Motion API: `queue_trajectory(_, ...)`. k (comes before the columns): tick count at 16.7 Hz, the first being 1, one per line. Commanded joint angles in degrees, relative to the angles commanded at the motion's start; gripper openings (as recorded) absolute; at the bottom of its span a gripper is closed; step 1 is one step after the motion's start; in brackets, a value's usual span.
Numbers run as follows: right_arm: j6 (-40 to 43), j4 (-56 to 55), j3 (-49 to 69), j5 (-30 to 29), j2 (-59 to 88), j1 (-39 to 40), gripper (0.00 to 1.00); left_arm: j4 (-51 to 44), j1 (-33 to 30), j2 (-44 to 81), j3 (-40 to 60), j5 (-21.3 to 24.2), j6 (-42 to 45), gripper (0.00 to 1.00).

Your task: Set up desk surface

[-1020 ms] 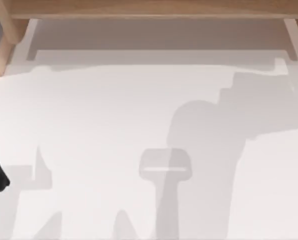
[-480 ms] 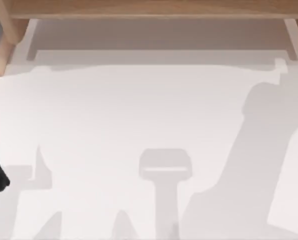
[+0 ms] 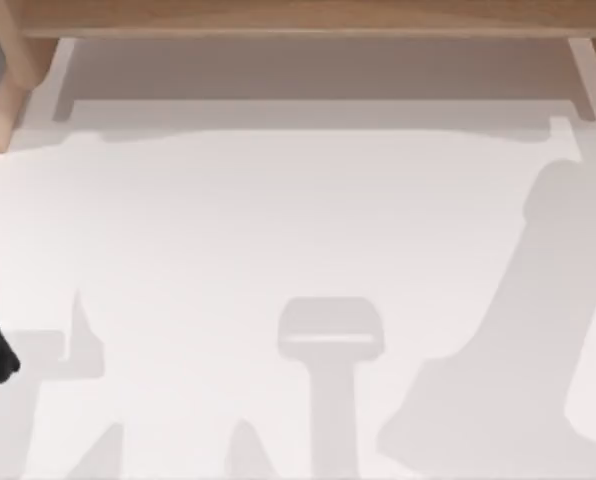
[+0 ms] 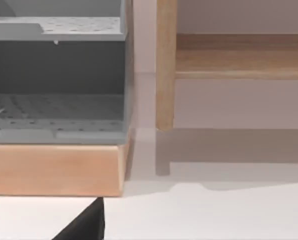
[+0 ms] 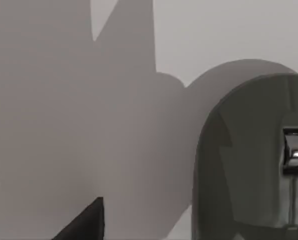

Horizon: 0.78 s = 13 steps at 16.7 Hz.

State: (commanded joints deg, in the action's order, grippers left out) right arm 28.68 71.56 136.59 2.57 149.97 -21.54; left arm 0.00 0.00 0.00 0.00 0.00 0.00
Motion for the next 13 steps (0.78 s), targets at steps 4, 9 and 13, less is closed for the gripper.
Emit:
queue_trajectory(4, 0.0, 0.0, 0.0, 0.0, 0.0, 0.0, 0.70, 0.0, 0.0, 0.0, 0.0, 0.0, 0.0, 1.00)
queue_trajectory(9, 0.0, 0.0, 0.0, 0.0, 0.0, 0.0, 0.32, 0.0, 0.0, 0.0, 0.0, 0.0, 0.0, 1.00)
queue_trajectory(13, 0.0, 0.0, 0.0, 0.0, 0.0, 0.0, 0.02, 0.0, 0.0, 0.0, 0.0, 0.0, 0.0, 1.00)
